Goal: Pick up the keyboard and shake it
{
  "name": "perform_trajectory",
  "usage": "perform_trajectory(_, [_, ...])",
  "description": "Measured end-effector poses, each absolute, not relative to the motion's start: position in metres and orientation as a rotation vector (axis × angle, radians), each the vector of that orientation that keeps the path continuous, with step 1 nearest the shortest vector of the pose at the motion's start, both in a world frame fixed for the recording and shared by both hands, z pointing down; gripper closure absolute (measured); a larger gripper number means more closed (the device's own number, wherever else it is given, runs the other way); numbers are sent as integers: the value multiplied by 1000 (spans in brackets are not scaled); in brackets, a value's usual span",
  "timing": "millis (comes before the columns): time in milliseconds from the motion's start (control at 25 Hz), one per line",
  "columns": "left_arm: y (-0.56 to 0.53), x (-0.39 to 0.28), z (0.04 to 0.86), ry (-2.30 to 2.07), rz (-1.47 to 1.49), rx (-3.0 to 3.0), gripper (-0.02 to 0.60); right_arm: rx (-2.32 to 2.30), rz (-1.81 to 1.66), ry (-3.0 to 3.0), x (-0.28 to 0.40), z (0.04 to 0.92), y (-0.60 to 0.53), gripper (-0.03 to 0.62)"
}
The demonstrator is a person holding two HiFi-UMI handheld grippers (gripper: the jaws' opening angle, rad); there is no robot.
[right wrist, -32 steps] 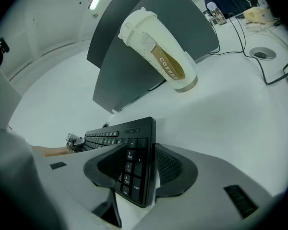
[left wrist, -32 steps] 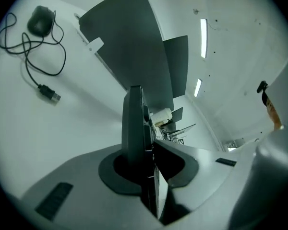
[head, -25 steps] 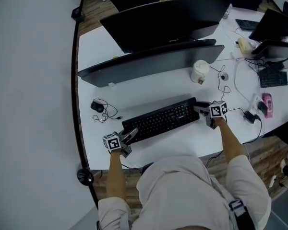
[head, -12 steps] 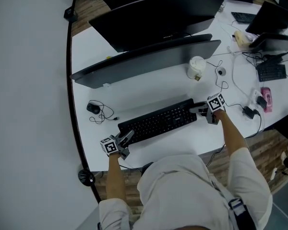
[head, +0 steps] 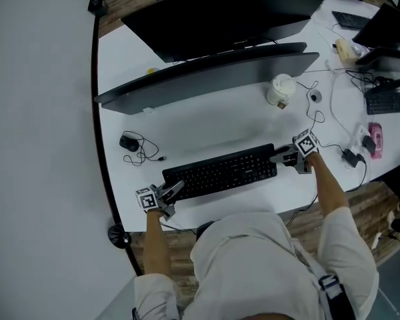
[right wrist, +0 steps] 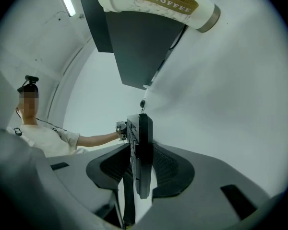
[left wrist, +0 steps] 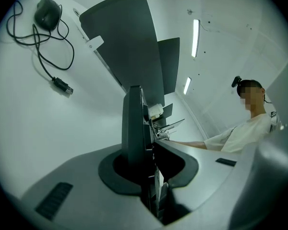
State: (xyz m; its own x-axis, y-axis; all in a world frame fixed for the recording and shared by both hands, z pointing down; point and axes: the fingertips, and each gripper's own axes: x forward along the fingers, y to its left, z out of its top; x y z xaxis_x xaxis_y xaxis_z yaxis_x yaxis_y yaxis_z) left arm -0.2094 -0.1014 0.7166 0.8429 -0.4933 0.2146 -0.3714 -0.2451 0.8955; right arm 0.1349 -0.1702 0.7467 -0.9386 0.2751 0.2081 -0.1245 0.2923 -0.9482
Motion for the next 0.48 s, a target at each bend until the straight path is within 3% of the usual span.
perform_trajectory(280, [-109, -196, 694, -563, -198, 1912, 487, -419, 1645, -2361, 117, 691, -155, 464])
perform_trajectory(480, [-128, -191, 668, -561, -224, 2020, 486, -353, 1491, -2468, 119, 666, -173, 467])
